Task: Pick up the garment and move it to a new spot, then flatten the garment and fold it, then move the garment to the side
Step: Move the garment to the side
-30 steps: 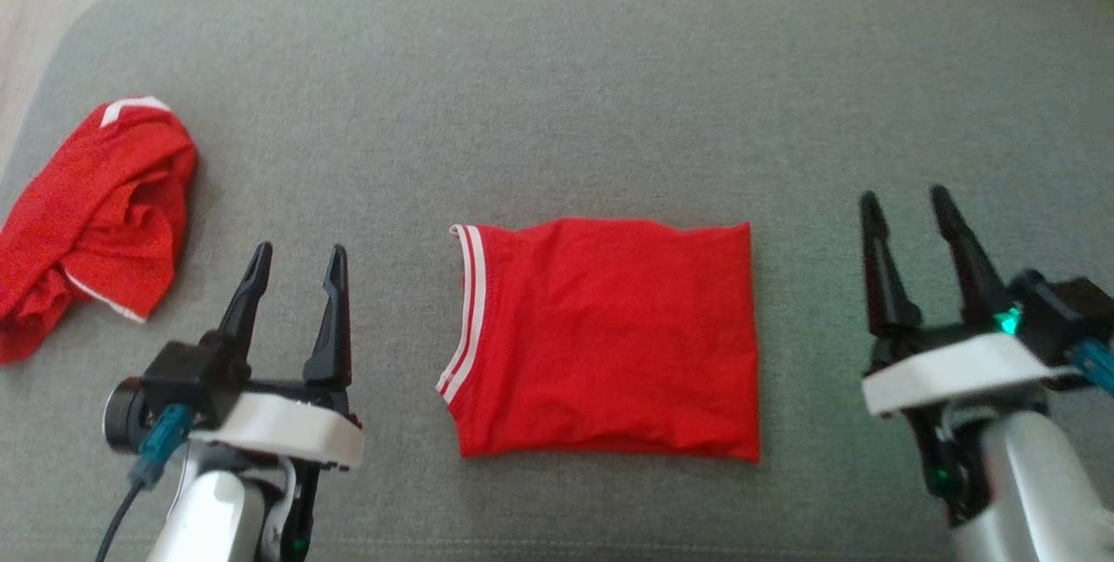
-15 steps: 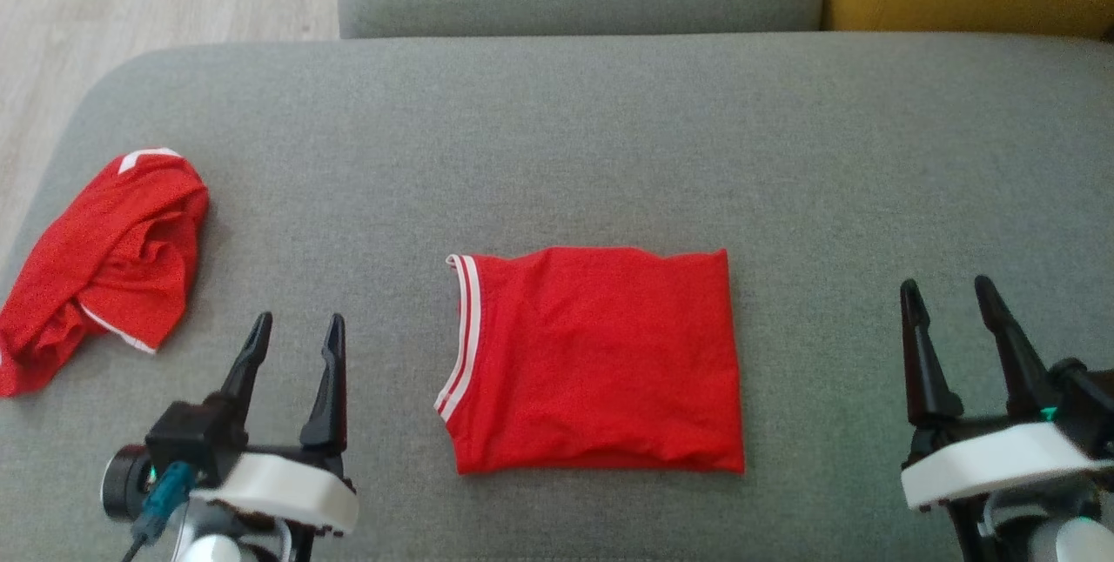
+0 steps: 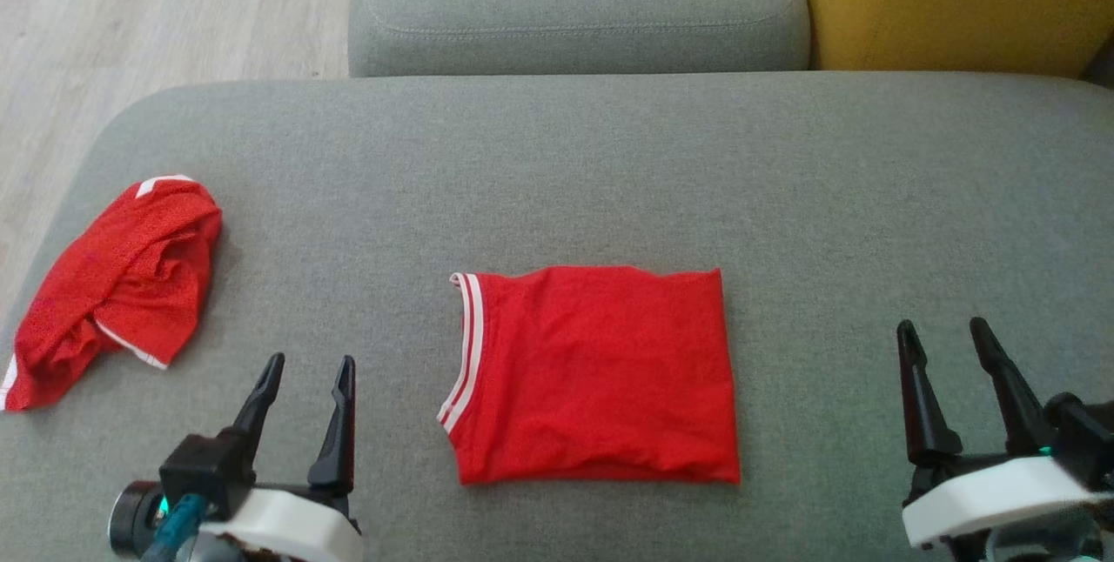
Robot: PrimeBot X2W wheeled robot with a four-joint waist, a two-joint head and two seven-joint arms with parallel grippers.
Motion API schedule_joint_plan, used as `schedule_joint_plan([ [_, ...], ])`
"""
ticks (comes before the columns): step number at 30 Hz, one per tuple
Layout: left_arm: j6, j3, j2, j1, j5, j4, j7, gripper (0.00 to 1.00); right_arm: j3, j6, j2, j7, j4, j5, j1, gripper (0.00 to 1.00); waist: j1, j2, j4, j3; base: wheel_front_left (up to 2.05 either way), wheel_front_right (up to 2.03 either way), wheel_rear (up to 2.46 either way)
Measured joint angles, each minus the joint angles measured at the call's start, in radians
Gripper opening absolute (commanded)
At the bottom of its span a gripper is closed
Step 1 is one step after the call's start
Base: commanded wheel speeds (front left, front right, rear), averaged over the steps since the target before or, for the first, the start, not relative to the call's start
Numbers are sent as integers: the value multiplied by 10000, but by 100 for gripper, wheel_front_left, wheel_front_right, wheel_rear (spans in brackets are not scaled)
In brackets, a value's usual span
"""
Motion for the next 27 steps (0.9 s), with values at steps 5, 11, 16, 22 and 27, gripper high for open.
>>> schedule_joint_plan([
  [5, 75, -50, 10, 55, 0, -71, 6, 100, -2, 0, 6, 92, 0, 6, 64, 100, 0, 0, 0, -54, 0, 0, 0],
  [11, 84, -79, 38, 56, -69, -107, 84, 100, -2, 0, 15, 102, 0, 6, 208, 100, 0, 0, -12, -64, 0, 0, 0],
  [16, 88, -100, 61, 56, -69, -117, 84, 100, -23, 0, 19, 186, 0, 4, 208, 100, 0, 0, -26, -39, 0, 0, 0],
  [22, 165, -140, 86, 56, -71, -151, 84, 100, -58, 0, 21, 186, -12, 4, 208, 100, 0, 0, -22, -7, 0, 0, 0],
  [27, 174, -173, 104, 55, -71, -157, 84, 100, -79, 0, 23, 186, -21, 4, 208, 100, 0, 0, -18, 28, 0, 0, 0],
])
